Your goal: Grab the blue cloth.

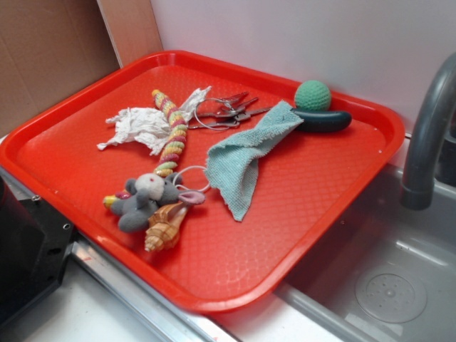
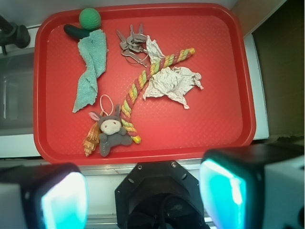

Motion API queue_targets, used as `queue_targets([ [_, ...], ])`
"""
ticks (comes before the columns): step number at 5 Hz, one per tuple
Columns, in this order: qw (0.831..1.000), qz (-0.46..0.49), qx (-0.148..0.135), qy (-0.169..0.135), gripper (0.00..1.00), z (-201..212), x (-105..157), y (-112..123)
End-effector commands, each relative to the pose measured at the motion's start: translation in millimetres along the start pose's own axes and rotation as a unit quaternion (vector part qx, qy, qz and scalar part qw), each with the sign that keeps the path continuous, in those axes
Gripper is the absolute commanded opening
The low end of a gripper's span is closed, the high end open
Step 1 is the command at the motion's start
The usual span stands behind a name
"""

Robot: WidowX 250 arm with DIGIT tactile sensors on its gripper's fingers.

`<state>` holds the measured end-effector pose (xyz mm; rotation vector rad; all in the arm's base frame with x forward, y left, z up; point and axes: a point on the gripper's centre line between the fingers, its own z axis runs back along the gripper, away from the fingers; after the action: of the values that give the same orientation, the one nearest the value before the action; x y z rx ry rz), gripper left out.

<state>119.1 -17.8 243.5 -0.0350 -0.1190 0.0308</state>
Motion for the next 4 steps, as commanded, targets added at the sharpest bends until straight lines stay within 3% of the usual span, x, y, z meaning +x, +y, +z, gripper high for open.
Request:
queue_targets([
  [1, 1.000, 0.000, 0.000, 0.000, 1.00, 0.0, 0.0, 0.0],
  [3, 0.993, -0.078, -0.055, -0.065, 1.00, -107.7, 76.2, -57.3],
  [4, 0.992, -0.078, -0.063, -0.080, 1.00, -148.7, 122.5, -66.2],
])
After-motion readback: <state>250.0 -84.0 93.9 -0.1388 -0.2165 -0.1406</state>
